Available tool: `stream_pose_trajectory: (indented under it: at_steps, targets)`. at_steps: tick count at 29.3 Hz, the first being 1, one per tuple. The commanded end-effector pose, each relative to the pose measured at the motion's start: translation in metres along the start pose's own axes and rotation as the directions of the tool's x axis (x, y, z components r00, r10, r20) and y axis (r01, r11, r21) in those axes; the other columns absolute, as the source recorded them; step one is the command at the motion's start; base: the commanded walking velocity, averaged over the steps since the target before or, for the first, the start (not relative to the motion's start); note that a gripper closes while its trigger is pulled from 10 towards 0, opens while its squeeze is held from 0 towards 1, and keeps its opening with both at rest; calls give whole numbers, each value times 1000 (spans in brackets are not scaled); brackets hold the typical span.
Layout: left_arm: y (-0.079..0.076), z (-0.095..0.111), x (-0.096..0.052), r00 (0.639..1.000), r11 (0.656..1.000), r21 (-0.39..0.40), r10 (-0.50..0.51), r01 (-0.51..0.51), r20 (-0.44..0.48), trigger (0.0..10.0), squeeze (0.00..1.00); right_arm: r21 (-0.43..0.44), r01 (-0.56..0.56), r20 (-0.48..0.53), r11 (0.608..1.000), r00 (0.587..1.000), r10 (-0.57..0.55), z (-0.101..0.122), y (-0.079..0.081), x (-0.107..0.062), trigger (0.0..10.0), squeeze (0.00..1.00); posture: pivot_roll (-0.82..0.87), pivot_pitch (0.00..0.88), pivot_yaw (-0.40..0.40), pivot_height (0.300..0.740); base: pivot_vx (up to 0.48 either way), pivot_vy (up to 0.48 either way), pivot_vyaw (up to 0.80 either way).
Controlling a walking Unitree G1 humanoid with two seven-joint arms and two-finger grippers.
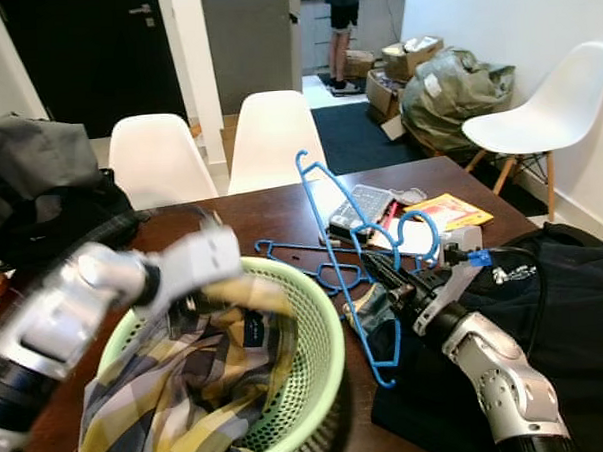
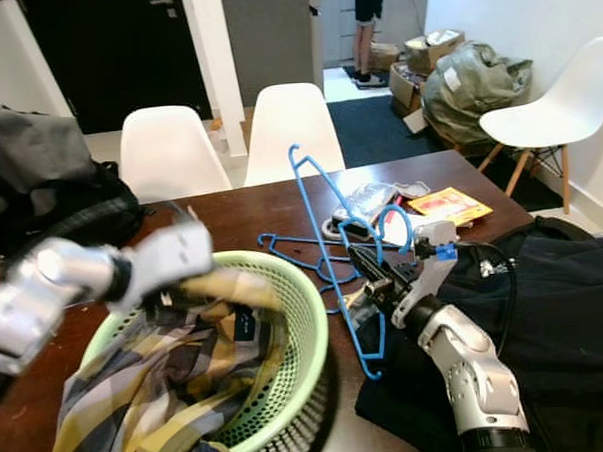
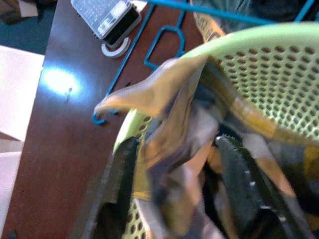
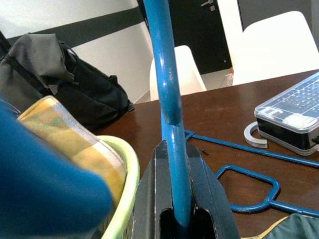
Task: Hang hanger
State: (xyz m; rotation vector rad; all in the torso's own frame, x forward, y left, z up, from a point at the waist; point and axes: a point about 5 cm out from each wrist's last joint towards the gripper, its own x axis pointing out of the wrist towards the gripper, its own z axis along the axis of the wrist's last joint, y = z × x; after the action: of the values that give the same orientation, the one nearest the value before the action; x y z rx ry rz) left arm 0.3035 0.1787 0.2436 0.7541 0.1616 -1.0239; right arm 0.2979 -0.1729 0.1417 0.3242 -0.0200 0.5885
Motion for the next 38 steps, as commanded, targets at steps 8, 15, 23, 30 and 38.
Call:
stream_pose_trajectory:
  at_steps: [8,15,23,30,38]
  targets:
    - [-27,17,-32,948,957,-53,-274,285,164,10000,1000,13,0,-17,1000,1000,1,-3,0,0,10000,0,-84,0,5,740,0,0,0]
    - [-17,31,-37,943,974,-47,-201,220,264,10000,1000,48,13,11,999,1000,-14,-1,-3,-1,10000,0,-84,0,7,740,0,0,0]
    - [12,54,-27,860,982,-182,138,-53,492,10000,0,298,-7,233,954,970,-66,18,-16,-13,10000,0,-87,0,9,740,0,0,0]
    - [25,72,-23,685,901,-409,388,-143,617,10000,0,304,-272,537,913,841,72,80,-4,-29,10000,0,-70,0,9,740,0,0,0]
    - [36,69,-20,589,779,-586,587,-224,555,10000,0,135,-253,576,958,806,132,138,6,-34,10000,0,-82,0,11,740,0,0,0]
